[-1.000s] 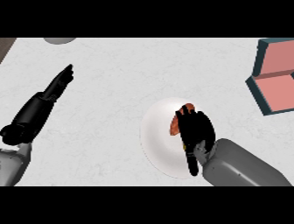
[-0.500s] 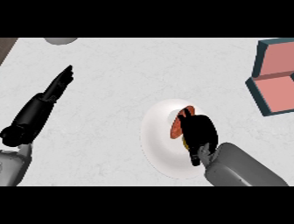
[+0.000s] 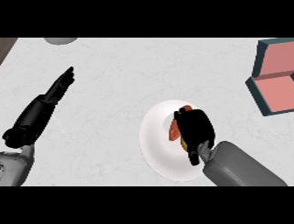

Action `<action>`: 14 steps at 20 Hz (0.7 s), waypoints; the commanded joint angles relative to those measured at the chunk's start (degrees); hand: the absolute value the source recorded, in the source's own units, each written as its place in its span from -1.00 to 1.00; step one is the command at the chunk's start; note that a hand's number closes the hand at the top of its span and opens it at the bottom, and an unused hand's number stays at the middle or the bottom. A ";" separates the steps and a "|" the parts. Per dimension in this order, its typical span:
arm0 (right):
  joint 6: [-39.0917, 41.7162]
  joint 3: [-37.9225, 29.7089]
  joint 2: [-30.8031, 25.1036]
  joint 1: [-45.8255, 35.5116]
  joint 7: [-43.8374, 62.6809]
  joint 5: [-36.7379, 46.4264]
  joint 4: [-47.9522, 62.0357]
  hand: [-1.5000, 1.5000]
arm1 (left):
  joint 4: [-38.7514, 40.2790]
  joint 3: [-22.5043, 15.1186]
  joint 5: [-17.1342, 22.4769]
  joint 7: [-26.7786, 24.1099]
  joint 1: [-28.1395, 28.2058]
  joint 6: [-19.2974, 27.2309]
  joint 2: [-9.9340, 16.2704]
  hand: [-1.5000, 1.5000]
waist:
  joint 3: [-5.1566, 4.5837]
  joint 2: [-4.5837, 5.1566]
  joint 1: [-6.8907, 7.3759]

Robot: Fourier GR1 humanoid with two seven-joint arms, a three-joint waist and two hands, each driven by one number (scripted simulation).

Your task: Pick the lemon from the plate and place it in the cardboard box

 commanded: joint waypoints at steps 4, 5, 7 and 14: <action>-3.06 11.86 -6.79 2.95 -30.23 -2.40 -16.99 1.00 | 0.09 0.31 0.28 0.73 -0.46 -0.18 -0.02 0.00 | 0.70 0.04 0.04; -2.95 13.79 -6.41 2.43 -33.82 -3.05 -20.08 1.00 | 0.35 0.05 0.48 0.69 -0.67 -0.45 -0.30 0.00 | 0.79 -0.02 0.24; -5.95 14.03 -9.96 2.85 -41.23 -3.78 -25.75 1.00 | 0.17 0.59 0.64 0.72 -0.39 -0.22 -0.14 0.00 | 0.78 -0.12 -0.51; -19.30 4.60 -29.01 6.91 -61.61 -5.16 -40.92 1.00 | 0.04 2.88 1.35 -0.31 1.65 -0.51 1.55 0.00 | 0.71 0.05 -3.07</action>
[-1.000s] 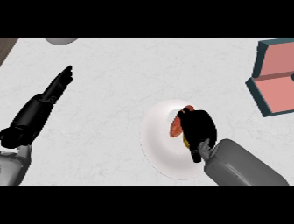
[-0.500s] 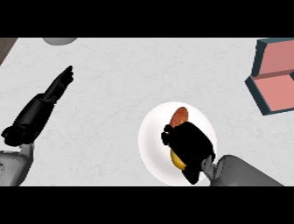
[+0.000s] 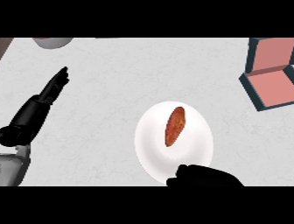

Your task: Pick the lemon from the plate and place it in the cardboard box

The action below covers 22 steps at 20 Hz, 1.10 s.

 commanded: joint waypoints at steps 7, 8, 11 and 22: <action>-13.33 -26.60 -19.12 11.31 -20.52 -23.70 -3.82 1.00 | -1.02 0.87 -0.34 -0.09 0.88 0.33 0.55 0.00 | -0.14 0.94 -1.79; -14.07 -28.85 -19.61 13.45 -21.41 -26.22 -1.05 1.00 | 0.40 0.88 -0.87 -1.76 1.39 0.86 -0.02 0.00 | -0.20 1.10 -2.08; -11.40 -38.05 -21.86 14.99 -22.71 -37.68 4.53 1.00 | -0.79 0.89 -0.19 -2.11 2.54 -0.74 0.87 0.00 | -0.34 0.76 -0.88; 4.70 -48.33 -22.38 -1.61 -31.17 -43.18 42.69 1.00 | 2.67 -0.79 -1.56 -0.36 -5.50 -1.93 -2.48 0.00 | -0.53 1.45 4.25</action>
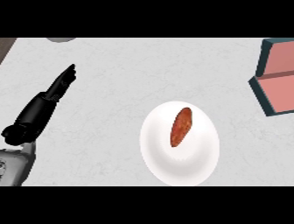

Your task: Pick the lemon from the plate and place it in the cardboard box

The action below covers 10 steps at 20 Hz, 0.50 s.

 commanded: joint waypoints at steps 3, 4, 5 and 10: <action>0.37 2.82 2.18 -10.29 -7.30 12.80 19.11 1.00 | -0.17 -0.14 -0.07 1.22 -1.72 -1.30 -0.63 0.00 | 0.00 0.30 2.00; 1.77 3.89 1.32 -14.23 -5.83 14.25 21.31 1.00 | -0.12 -0.65 0.23 1.26 -2.11 -2.25 -0.51 0.00 | -0.01 0.61 3.22; 1.60 5.20 1.28 -13.62 -7.32 16.91 21.86 1.00 | 3.63 -0.22 -1.74 -2.52 -2.41 -1.16 -0.82 0.00 | -0.05 0.50 1.91; 7.26 12.09 1.33 -20.11 -7.97 25.89 30.93 1.00 | 3.07 -0.46 -1.19 -2.23 -3.13 -2.46 -0.83 0.00 | -0.06 0.81 3.41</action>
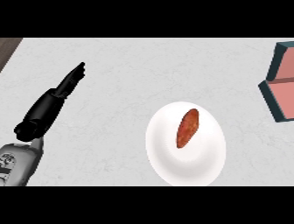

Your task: Pick the lemon from the plate and place it in the cardboard box

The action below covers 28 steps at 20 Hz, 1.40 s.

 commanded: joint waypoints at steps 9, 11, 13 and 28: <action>1.17 12.21 3.42 -11.94 -11.63 20.14 25.10 -1.00 | -0.21 -0.02 -0.25 1.18 -1.33 -0.23 -1.38 0.00 | 0.13 0.58 1.60; 3.18 13.96 3.24 -13.58 -16.19 21.01 25.34 -1.00 | 0.14 -1.29 -1.86 0.58 -0.89 0.63 -2.16 0.00 | 0.13 0.55 1.55; 4.58 14.15 4.25 -15.35 -18.91 20.11 26.20 -1.00 | -0.15 -1.14 -1.18 0.59 -1.45 -0.66 -1.56 0.00 | 0.16 0.63 2.03; 30.29 -3.47 14.57 -15.51 -3.56 -17.55 37.00 -1.00 | 0.42 -0.18 -0.88 -0.08 -0.59 0.16 -2.20 0.00 | 0.23 0.91 1.09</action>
